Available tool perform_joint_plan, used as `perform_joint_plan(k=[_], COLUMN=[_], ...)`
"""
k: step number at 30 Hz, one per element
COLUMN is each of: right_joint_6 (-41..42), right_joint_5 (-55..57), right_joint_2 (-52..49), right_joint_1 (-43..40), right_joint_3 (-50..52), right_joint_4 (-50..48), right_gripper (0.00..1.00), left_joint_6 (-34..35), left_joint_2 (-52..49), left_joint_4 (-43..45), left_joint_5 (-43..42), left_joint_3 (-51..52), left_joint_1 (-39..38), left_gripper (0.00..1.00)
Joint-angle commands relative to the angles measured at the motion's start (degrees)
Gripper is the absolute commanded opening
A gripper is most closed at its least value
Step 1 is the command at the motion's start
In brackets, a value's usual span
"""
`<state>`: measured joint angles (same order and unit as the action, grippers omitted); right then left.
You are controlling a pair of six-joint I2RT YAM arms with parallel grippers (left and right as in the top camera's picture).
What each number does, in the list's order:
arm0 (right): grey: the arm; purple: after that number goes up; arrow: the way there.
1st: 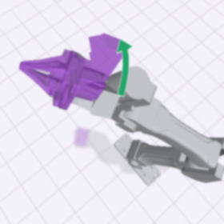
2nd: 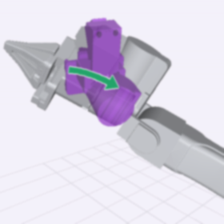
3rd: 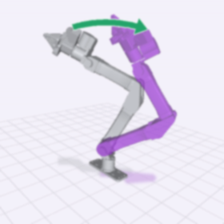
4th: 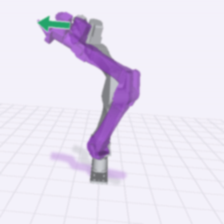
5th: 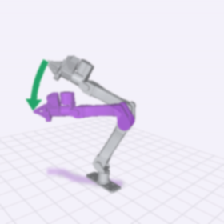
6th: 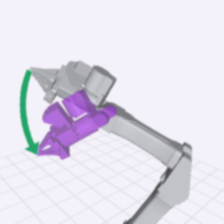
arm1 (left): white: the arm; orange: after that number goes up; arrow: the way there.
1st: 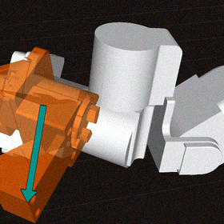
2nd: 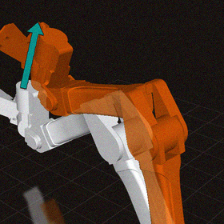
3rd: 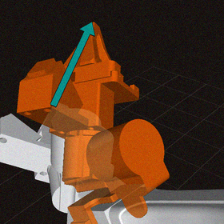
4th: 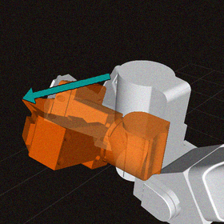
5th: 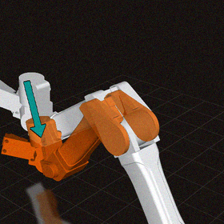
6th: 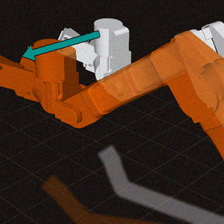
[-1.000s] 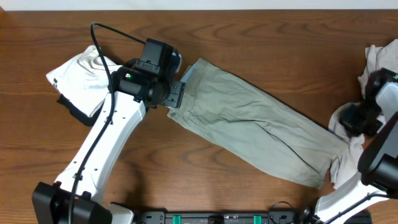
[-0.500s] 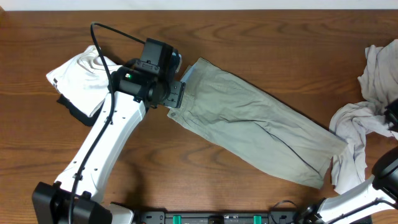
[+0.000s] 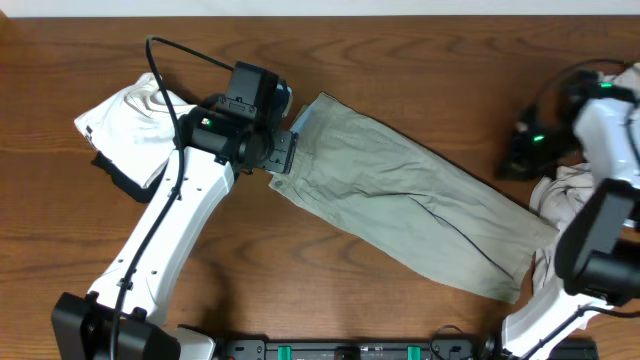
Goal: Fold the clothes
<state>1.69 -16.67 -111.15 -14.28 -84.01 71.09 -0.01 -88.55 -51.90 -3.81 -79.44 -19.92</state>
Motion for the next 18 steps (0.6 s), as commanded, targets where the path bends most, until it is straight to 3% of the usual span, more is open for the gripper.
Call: perform_joint_plan(k=[1, 7, 18], right_joint_6=[8.1, 13.7, 20.2], right_joint_5=[11.4, 12.0, 17.3], right_joint_2=[-0.1, -0.1, -0.2], right_joint_1=[2.8, 6.4, 14.1], right_joint_3=[4.5, 12.8, 18.6], right_joint_4=[-1.2, -11.3, -43.8], right_gripper=[0.01, 0.01, 0.01], left_joint_6=[-0.4, -0.4, -0.4], left_joint_2=[0.6, 0.6, 0.6], left_joint_4=[-0.3, 0.3, 1.2], left_joint_5=[0.9, 0.9, 0.9], left_joint_3=[-0.7, -0.7, -0.7], left_joint_1=[0.3, 0.3, 0.3], left_gripper=[0.67, 0.68, 0.68])
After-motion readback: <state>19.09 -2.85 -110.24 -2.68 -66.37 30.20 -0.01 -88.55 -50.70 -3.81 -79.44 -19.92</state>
